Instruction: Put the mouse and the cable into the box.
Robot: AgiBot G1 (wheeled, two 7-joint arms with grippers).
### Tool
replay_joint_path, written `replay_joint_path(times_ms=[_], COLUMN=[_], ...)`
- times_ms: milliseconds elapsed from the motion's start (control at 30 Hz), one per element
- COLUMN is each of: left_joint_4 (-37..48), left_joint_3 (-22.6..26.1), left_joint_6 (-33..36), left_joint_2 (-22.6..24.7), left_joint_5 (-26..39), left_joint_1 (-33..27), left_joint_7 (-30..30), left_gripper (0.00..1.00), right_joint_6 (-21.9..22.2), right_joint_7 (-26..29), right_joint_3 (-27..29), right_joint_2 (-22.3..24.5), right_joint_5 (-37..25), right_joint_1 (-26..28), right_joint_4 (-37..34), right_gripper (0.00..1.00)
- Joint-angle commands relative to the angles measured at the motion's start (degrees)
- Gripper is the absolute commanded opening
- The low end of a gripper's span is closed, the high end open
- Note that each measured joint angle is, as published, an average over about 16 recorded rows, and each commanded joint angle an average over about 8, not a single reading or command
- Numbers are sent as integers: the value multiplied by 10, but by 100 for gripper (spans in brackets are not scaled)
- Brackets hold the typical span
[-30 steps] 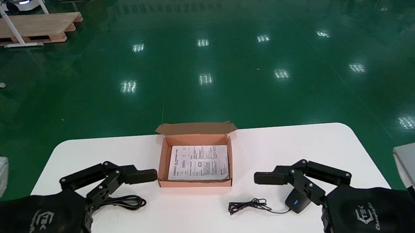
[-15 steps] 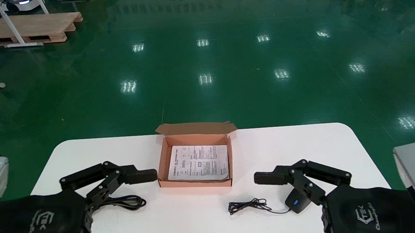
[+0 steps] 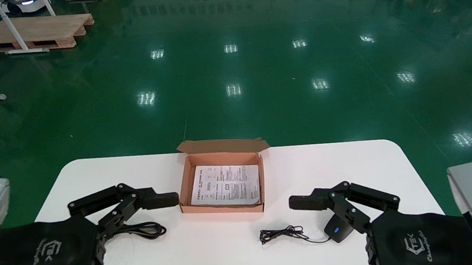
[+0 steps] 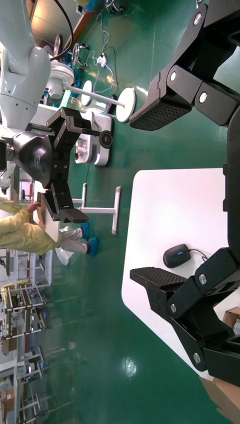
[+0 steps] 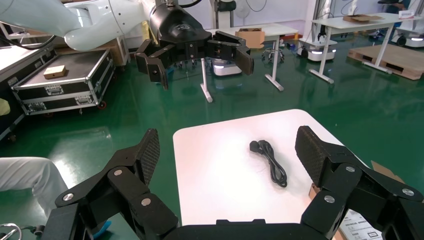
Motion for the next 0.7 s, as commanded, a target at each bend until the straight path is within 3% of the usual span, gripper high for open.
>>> replay_joint_path(times_ms=[33,133,233,433,567,700], left_joint_4=[0,-14,-24,-11,3,11], left_joint_3=[-2,31,83,189,229,243], left_joint_6=[-1,13,29,26,5,-9], left_joint_2=[-1,-15,-23,22,61,80], left_joint_5=[-6,80,205,426,502,525], left_joint_1=[5,-32,-96,-203,-230,-235], left_joint_7=[3,-15,-31,-31,-35,-38], left_gripper=[100,100,100,100,100,100], right_joint_6=[-1,3,11,33,52,59], right_joint_7=[-2,-7,-12,-26,-26,-23], right_joint_3=[3,-14,-43,-104,-134,-148], right_joint_2=[1,-2,-15,-66,-92,-102], right_joint_5=[6,-45,-123,-279,-339,-360], right_joint_1=[-2,15,47,103,116,122], right_joint_4=[0,13,25,24,21,20], right_gripper=[100,100,100,100,100,100])
